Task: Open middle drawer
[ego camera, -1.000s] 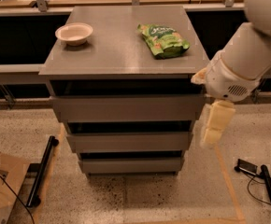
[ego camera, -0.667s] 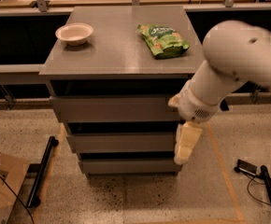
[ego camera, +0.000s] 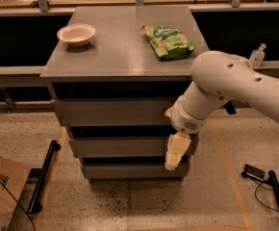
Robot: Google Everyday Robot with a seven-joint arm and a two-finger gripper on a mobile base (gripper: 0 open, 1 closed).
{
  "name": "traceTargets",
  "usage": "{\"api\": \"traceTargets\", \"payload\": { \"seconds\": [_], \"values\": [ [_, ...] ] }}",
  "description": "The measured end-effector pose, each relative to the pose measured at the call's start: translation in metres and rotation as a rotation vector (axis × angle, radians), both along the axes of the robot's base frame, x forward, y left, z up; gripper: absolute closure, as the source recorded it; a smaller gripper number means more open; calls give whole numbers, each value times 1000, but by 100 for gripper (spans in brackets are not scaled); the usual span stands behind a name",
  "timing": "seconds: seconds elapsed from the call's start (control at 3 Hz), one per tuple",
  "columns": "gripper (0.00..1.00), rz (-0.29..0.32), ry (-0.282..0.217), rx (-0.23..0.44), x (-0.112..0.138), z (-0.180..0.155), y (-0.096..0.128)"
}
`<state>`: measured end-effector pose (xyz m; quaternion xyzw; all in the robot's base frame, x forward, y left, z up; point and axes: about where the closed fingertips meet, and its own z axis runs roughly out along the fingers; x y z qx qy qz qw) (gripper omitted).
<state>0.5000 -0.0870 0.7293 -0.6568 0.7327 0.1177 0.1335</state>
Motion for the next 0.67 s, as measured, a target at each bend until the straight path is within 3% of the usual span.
{"api": "traceTargets", "payload": {
  "seconds": [0.33,0.67],
  "values": [
    [0,-65,92,21,-2,-27,-6],
    [0,-107,181,26,6,-78,-9]
  ]
}}
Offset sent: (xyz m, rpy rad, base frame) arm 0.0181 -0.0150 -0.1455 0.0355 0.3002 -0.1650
